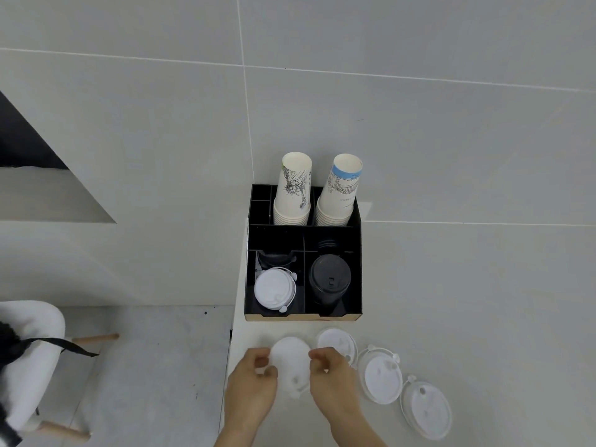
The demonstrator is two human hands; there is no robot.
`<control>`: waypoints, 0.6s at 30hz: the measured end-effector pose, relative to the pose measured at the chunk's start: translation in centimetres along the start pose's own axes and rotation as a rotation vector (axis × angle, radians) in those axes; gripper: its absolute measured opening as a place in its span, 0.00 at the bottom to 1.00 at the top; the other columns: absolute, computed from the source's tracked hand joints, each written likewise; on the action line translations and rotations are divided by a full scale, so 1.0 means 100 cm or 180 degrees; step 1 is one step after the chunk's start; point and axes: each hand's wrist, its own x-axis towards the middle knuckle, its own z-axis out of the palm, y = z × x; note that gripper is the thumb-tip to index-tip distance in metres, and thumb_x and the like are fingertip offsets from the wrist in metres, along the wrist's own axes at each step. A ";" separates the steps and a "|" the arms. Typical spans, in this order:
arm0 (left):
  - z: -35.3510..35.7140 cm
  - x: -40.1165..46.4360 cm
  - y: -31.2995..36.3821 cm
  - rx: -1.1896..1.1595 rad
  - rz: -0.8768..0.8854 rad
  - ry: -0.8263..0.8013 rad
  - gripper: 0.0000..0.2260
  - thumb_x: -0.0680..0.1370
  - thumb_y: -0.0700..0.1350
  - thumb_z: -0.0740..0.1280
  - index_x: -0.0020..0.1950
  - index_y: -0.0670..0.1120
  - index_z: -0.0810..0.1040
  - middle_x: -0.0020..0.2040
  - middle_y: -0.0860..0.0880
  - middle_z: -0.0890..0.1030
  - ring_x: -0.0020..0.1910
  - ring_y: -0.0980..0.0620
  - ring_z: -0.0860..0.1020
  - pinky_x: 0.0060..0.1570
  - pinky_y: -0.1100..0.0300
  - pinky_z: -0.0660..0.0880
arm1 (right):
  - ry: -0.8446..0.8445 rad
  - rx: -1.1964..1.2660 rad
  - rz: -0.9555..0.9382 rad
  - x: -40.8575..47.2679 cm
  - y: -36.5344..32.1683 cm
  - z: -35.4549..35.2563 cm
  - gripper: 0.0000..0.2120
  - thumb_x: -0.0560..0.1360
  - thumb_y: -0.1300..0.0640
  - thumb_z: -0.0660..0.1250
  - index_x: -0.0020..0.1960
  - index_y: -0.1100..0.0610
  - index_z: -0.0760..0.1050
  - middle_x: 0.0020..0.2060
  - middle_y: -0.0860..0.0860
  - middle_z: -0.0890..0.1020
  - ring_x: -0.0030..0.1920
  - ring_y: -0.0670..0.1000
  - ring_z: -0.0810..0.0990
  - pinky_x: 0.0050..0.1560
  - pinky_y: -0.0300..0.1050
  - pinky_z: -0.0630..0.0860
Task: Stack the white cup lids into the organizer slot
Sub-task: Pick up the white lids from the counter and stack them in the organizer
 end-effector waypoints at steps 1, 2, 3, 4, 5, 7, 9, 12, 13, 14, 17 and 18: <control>-0.004 0.001 0.004 -0.0083 0.0047 0.0065 0.15 0.75 0.40 0.65 0.58 0.55 0.79 0.52 0.56 0.83 0.51 0.51 0.81 0.55 0.53 0.78 | 0.0043 0.0073 -0.0064 0.000 -0.006 -0.001 0.13 0.80 0.60 0.60 0.52 0.47 0.80 0.45 0.41 0.82 0.50 0.53 0.84 0.56 0.52 0.82; -0.010 0.002 0.009 -0.0183 0.0090 0.0102 0.15 0.75 0.39 0.64 0.55 0.56 0.79 0.52 0.57 0.83 0.51 0.50 0.82 0.55 0.51 0.79 | 0.0096 0.0159 -0.0144 0.001 -0.012 -0.001 0.12 0.80 0.60 0.60 0.50 0.46 0.80 0.45 0.42 0.83 0.50 0.53 0.85 0.56 0.55 0.83; -0.014 0.005 0.015 -0.0294 0.0132 0.0124 0.15 0.74 0.39 0.64 0.53 0.58 0.79 0.52 0.58 0.83 0.50 0.50 0.83 0.55 0.49 0.80 | 0.0147 0.0238 -0.0241 0.002 -0.019 -0.001 0.12 0.79 0.60 0.61 0.50 0.46 0.80 0.46 0.42 0.83 0.50 0.53 0.85 0.56 0.57 0.84; -0.019 0.009 0.021 -0.0396 0.0178 0.0148 0.16 0.74 0.38 0.64 0.52 0.58 0.79 0.52 0.59 0.83 0.50 0.50 0.83 0.55 0.48 0.80 | 0.0188 0.0299 -0.0334 0.005 -0.026 -0.001 0.12 0.79 0.59 0.61 0.51 0.47 0.81 0.46 0.42 0.83 0.51 0.53 0.86 0.56 0.58 0.84; -0.024 0.013 0.028 -0.0496 0.0232 0.0176 0.16 0.74 0.38 0.64 0.52 0.59 0.80 0.52 0.59 0.83 0.51 0.50 0.83 0.55 0.48 0.81 | 0.0217 0.0329 -0.0414 0.008 -0.035 -0.001 0.12 0.80 0.59 0.61 0.52 0.47 0.81 0.46 0.42 0.83 0.52 0.52 0.86 0.56 0.57 0.84; -0.031 0.023 0.043 -0.0677 0.0316 0.0231 0.16 0.74 0.39 0.64 0.53 0.58 0.80 0.52 0.60 0.83 0.52 0.50 0.83 0.57 0.48 0.80 | 0.0223 0.0371 -0.0566 0.015 -0.054 -0.002 0.12 0.80 0.58 0.60 0.54 0.47 0.81 0.49 0.43 0.84 0.52 0.51 0.86 0.56 0.55 0.84; -0.037 0.033 0.057 -0.0780 0.0360 0.0247 0.16 0.74 0.39 0.64 0.54 0.58 0.79 0.53 0.59 0.83 0.53 0.50 0.83 0.58 0.49 0.80 | 0.0180 0.0462 -0.0637 0.026 -0.070 -0.003 0.13 0.81 0.60 0.59 0.56 0.49 0.80 0.48 0.46 0.85 0.50 0.52 0.86 0.55 0.56 0.84; -0.038 0.050 0.074 -0.0819 0.0348 0.0221 0.16 0.74 0.38 0.63 0.55 0.57 0.78 0.53 0.59 0.82 0.55 0.51 0.82 0.59 0.50 0.79 | 0.0106 0.0497 -0.0583 0.043 -0.087 -0.001 0.14 0.81 0.62 0.58 0.59 0.52 0.80 0.50 0.49 0.85 0.49 0.54 0.86 0.55 0.55 0.85; -0.036 0.055 0.077 -0.0819 0.0339 0.0204 0.16 0.74 0.38 0.63 0.56 0.56 0.79 0.53 0.60 0.82 0.56 0.52 0.82 0.59 0.50 0.79 | 0.0066 0.0467 -0.0569 0.047 -0.091 0.001 0.15 0.81 0.61 0.58 0.60 0.52 0.79 0.52 0.50 0.84 0.50 0.54 0.86 0.55 0.54 0.85; -0.035 0.060 0.080 -0.0818 0.0331 0.0181 0.16 0.74 0.38 0.64 0.56 0.55 0.79 0.52 0.60 0.82 0.57 0.52 0.81 0.59 0.50 0.79 | 0.0023 0.0452 -0.0556 0.052 -0.093 0.003 0.15 0.81 0.61 0.57 0.61 0.52 0.79 0.53 0.51 0.84 0.51 0.55 0.85 0.54 0.52 0.84; -0.030 0.072 0.084 -0.0703 0.0307 0.0138 0.18 0.73 0.38 0.63 0.60 0.54 0.79 0.55 0.58 0.82 0.57 0.54 0.80 0.58 0.52 0.79 | -0.0101 0.0423 -0.0511 0.063 -0.097 0.008 0.16 0.81 0.63 0.57 0.62 0.52 0.79 0.53 0.53 0.84 0.53 0.57 0.85 0.52 0.48 0.82; -0.029 0.075 0.084 -0.0622 0.0313 0.0143 0.20 0.73 0.38 0.62 0.61 0.54 0.78 0.56 0.56 0.83 0.56 0.53 0.80 0.57 0.53 0.79 | -0.0133 0.0398 -0.0505 0.066 -0.098 0.009 0.17 0.81 0.63 0.57 0.63 0.52 0.78 0.53 0.53 0.83 0.53 0.57 0.85 0.52 0.48 0.82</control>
